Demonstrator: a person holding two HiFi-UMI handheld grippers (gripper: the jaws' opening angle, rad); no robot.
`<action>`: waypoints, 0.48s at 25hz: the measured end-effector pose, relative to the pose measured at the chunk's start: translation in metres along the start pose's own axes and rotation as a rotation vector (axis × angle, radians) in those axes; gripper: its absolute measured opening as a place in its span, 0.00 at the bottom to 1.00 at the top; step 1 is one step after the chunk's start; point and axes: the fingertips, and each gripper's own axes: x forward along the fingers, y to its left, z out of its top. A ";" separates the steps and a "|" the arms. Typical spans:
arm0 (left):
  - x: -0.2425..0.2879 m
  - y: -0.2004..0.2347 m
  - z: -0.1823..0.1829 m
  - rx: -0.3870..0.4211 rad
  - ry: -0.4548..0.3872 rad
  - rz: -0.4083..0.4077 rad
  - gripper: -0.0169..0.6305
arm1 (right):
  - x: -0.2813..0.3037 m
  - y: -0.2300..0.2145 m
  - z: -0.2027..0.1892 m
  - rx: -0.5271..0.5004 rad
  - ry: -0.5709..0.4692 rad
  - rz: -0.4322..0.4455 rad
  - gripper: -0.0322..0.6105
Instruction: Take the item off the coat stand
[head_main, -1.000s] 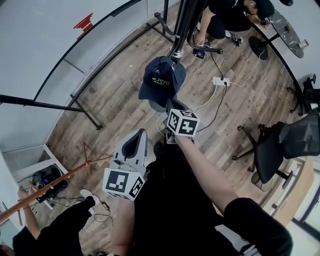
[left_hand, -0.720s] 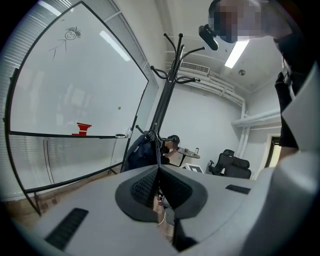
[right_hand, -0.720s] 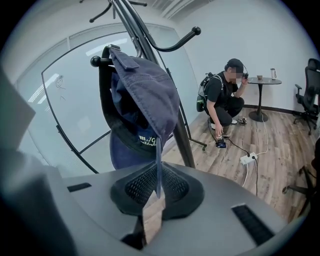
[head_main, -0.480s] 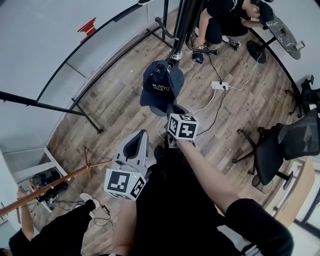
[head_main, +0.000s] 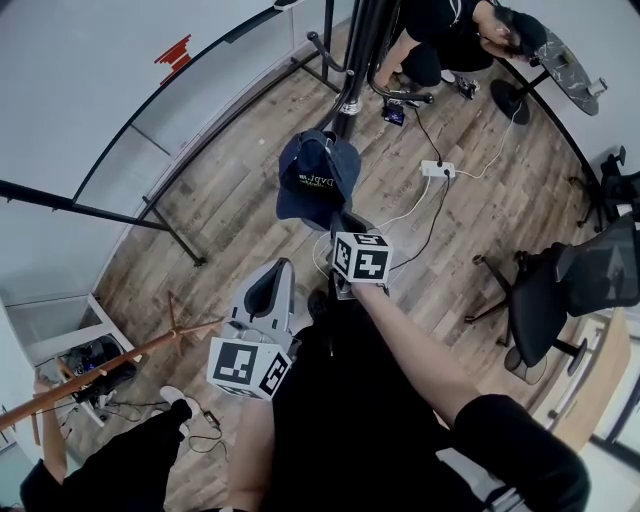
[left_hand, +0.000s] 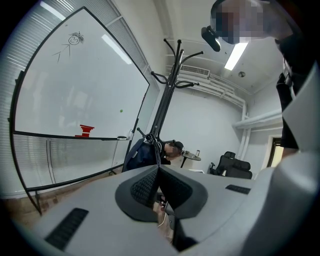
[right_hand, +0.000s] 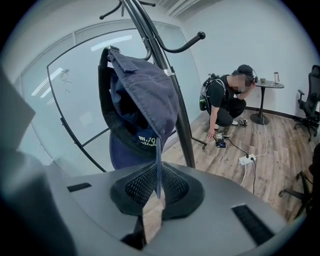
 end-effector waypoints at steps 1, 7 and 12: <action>-0.001 -0.001 -0.001 -0.001 -0.001 0.000 0.05 | 0.000 0.000 -0.002 -0.008 0.003 0.002 0.12; -0.002 -0.007 -0.005 -0.002 0.001 -0.010 0.05 | -0.007 0.005 -0.013 -0.041 0.023 0.014 0.12; -0.002 -0.010 -0.003 0.015 -0.003 -0.028 0.05 | -0.021 0.005 -0.022 -0.039 0.025 0.018 0.12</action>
